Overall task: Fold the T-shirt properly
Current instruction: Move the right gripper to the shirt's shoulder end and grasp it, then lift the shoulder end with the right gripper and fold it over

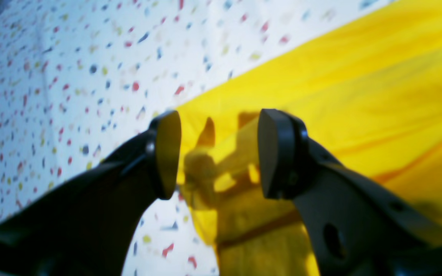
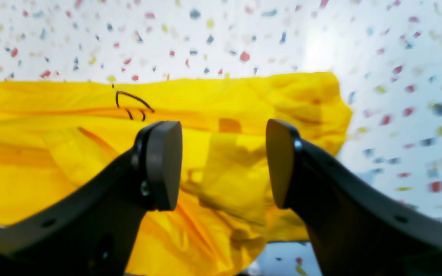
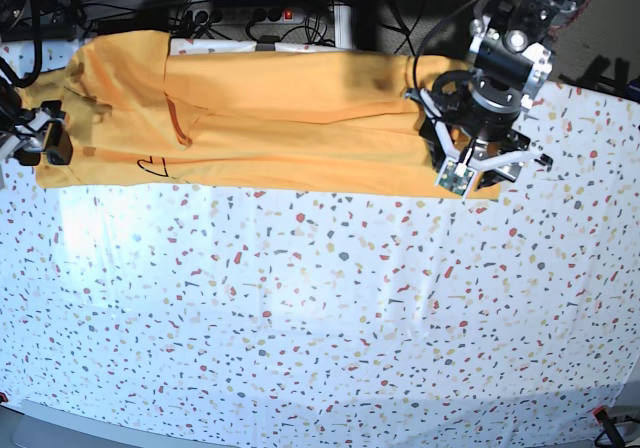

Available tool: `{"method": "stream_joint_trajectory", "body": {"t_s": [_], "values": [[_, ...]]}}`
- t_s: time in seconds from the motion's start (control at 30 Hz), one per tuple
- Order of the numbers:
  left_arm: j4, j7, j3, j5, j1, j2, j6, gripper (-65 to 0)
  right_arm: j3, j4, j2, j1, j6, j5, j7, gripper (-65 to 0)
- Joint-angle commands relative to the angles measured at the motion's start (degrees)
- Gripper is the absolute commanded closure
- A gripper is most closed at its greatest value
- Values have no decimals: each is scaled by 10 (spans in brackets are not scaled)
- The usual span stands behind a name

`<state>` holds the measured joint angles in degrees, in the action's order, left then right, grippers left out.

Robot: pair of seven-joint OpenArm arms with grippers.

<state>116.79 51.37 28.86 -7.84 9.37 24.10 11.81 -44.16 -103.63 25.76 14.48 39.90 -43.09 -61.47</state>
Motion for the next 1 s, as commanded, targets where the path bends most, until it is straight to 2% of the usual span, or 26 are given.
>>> {"method": "stream_joint_trajectory", "body": {"t_s": [0.0, 0.1, 0.27, 0.33, 0.4, 0.6, 0.8, 0.87, 0.97], "values": [[-4, -7, -3, -7, -3, 0, 3, -314, 9, 3, 12, -3, 1, -3, 10, -347], [-56, -14, -3, -6, -3, -7, 2, -314, 61, 48, 12, -3, 1, 22, 26, -347], [-157, -29, -3, -6, -4, -25, -1, -314, 160, 123, 12, -7, -1, 150, 113, -347], [-192, -54, -3, -7, -5, -31, -16, -314, 188, 153, 12, -20, -49, 182, 129, -347], [-228, -74, -3, -7, -12, -40, -30, -314, 208, 189, 12, -45, -77, 208, 137, -347], [-352, -93, -3, -6, -73, -73, -52, -314, 225, 313, 12, -151, -108, 239, 153, -347], [-411, -74, -3, -6, -132, -87, -52, -314, 225, 377, 15, -231, -107, 250, 153, -347], [-410, -69, -3, -6, -136, -89, -52, -314, 224, 373, 17, -245, -93, 241, 159, -347], [-410, -68, -3, -6, -134, -89, -52, -314, 224, 345, 21, -262, -47, 219, 158, -347]]}}
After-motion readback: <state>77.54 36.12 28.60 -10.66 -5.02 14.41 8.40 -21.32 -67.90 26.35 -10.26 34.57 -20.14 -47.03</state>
